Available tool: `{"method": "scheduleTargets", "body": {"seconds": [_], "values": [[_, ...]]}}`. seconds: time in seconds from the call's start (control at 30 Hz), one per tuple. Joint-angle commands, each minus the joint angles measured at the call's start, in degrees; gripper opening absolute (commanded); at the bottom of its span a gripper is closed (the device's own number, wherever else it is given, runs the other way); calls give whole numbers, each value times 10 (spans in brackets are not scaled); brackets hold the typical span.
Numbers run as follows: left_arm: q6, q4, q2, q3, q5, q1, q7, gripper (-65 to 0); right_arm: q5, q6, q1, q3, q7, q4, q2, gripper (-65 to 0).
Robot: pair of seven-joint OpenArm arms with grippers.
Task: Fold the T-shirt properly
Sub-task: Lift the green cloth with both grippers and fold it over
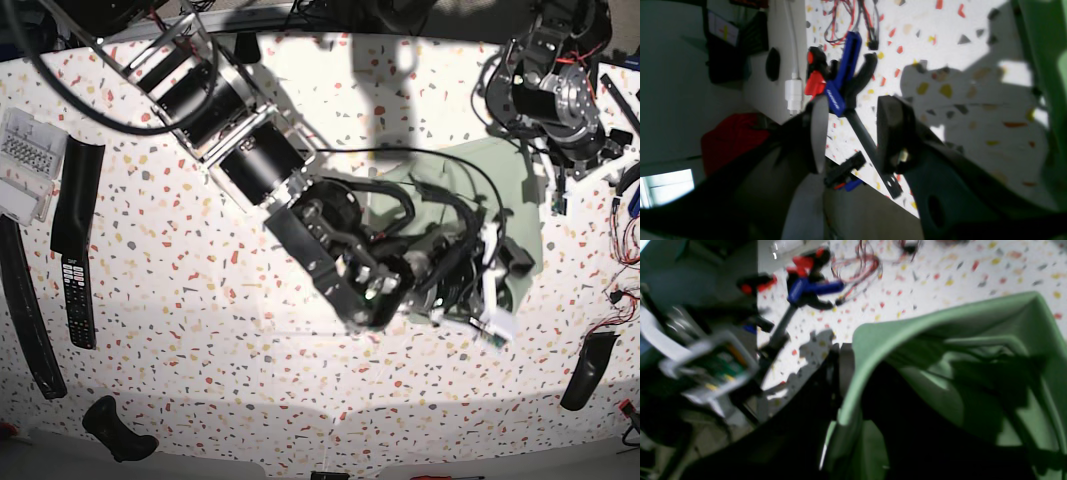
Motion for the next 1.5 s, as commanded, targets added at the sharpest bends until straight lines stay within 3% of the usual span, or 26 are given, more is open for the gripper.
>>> {"method": "scheduleTargets", "body": {"seconds": [0.0,0.13,0.27,0.43,0.53,0.6,0.63,0.77,0.93,1.07,1.13,1.27,1.3,1.47], "values": [[3,8,-6,-3,14,-4,0,-434,3,2,16,-9,21,1,-9,-650],[5,8,-6,-3,35,-4,5,-434,-1,1,16,-51,34,-10,-9,-650],[31,8,-4,-4,89,-4,19,-434,-1,1,16,-77,66,-10,-9,-650],[31,8,6,-4,89,-4,19,-434,4,2,11,-88,72,-10,-9,-634],[31,8,6,-4,88,-4,19,-434,32,2,9,-89,74,-10,-9,-382],[31,8,6,-4,88,-4,19,-434,61,2,10,-88,74,-10,-9,-287],[31,8,6,-4,88,-4,19,-434,79,2,10,-88,74,-10,-9,-274],[31,8,6,-4,89,-4,19,-434,156,17,13,-87,72,-9,-9,-275],[31,8,6,-4,88,-4,17,-434,109,25,28,-50,67,19,-9,-275],[44,8,6,-4,88,-4,9,-434,75,25,53,34,68,65,-9,-275],[43,11,6,-4,59,-4,-5,-434,21,16,68,92,71,81,-9,-275],[16,47,6,-3,-61,-4,-66,-434,-103,-91,78,215,77,83,-9,-275],[12,62,6,-3,-86,-4,-82,-434,-123,-104,76,240,83,78,-9,-275],[-38,143,9,-3,-245,-5,-203,-434,-198,-87,76,280,83,-4,-9,-275]]}}
